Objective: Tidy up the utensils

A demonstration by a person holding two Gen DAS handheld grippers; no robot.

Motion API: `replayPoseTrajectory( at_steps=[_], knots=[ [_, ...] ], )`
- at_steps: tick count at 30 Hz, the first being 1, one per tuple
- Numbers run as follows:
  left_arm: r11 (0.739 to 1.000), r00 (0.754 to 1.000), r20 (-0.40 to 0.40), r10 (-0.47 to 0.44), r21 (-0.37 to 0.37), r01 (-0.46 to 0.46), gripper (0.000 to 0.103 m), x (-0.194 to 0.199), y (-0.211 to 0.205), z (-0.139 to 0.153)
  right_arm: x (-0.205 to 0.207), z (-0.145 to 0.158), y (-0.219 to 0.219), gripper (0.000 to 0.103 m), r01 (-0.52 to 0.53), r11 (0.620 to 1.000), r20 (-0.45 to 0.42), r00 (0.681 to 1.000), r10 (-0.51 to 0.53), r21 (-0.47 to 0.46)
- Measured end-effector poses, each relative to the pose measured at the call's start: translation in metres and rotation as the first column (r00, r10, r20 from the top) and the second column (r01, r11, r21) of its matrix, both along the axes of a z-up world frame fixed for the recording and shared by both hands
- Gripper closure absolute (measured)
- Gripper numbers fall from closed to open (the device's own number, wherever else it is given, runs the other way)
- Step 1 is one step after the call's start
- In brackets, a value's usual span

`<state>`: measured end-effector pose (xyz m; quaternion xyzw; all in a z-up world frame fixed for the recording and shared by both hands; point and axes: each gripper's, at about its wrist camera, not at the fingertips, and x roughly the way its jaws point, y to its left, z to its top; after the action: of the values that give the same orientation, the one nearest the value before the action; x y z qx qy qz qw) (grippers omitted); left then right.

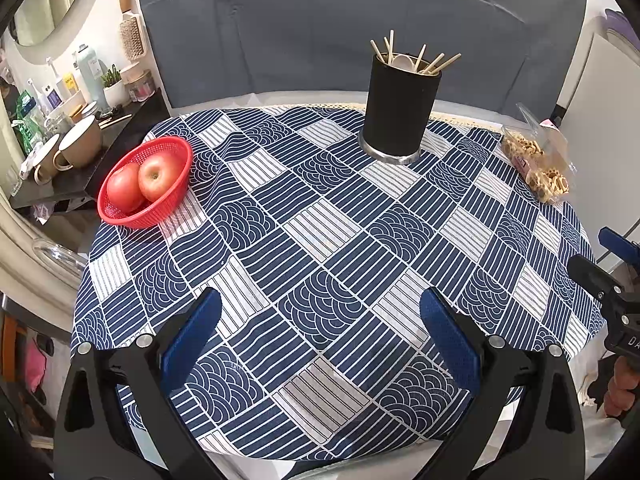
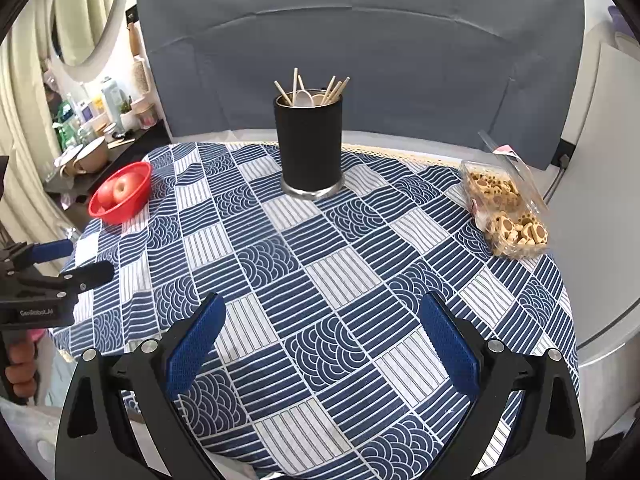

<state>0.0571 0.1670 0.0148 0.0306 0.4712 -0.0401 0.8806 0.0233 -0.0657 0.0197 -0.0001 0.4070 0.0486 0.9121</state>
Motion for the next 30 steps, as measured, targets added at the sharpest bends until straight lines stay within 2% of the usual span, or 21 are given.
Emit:
replayPoseTrajectory(
  at_steps=[30],
  knots=[
    [0.999,1.000,-0.001,0.015,-0.035,-0.015,0.006,0.0044,0.0015,-0.0012,0.0076,-0.0046,-0.0014,0.010,-0.002,1.000,-0.017,1.000,0.002,-0.015]
  ],
)
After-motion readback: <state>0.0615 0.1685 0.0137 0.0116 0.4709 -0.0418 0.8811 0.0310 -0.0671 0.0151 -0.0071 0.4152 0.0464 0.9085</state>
